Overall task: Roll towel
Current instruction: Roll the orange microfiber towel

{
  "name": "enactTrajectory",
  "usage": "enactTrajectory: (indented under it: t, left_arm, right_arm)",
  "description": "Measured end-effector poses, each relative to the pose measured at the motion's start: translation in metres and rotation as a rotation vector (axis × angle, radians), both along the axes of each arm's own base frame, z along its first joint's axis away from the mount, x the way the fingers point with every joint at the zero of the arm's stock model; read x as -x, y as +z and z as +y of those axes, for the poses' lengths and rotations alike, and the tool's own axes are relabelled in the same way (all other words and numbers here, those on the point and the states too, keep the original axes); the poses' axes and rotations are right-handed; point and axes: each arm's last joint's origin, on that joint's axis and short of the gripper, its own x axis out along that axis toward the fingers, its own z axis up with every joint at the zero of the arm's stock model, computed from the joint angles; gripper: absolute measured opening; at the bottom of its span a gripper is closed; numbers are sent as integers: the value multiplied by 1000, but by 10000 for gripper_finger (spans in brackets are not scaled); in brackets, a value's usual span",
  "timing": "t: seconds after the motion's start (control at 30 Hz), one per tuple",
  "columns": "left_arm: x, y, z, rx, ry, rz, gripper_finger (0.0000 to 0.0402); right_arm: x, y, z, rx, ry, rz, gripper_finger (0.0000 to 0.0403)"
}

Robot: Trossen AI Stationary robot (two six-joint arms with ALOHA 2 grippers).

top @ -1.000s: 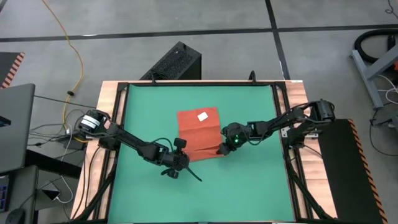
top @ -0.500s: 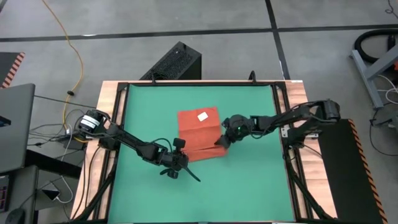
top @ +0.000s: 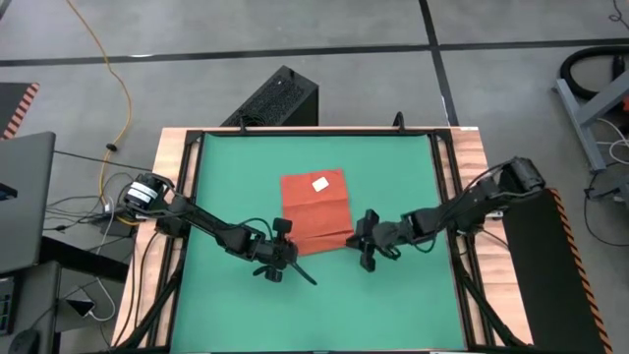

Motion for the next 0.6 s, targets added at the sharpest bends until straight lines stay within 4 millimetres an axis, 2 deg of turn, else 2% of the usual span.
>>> enactTrajectory:
  t: [0.23, 0.6]
  left_arm:
    - [0, 0, 0, 13, 17, -3, 0]
    - [0, 0, 0, 34, 21, 0, 0]
  right_arm:
    - [-5, -14, -5, 45, -23, 52, 35]
    - [-10, -34, -25, 68, -94, 136, 24]
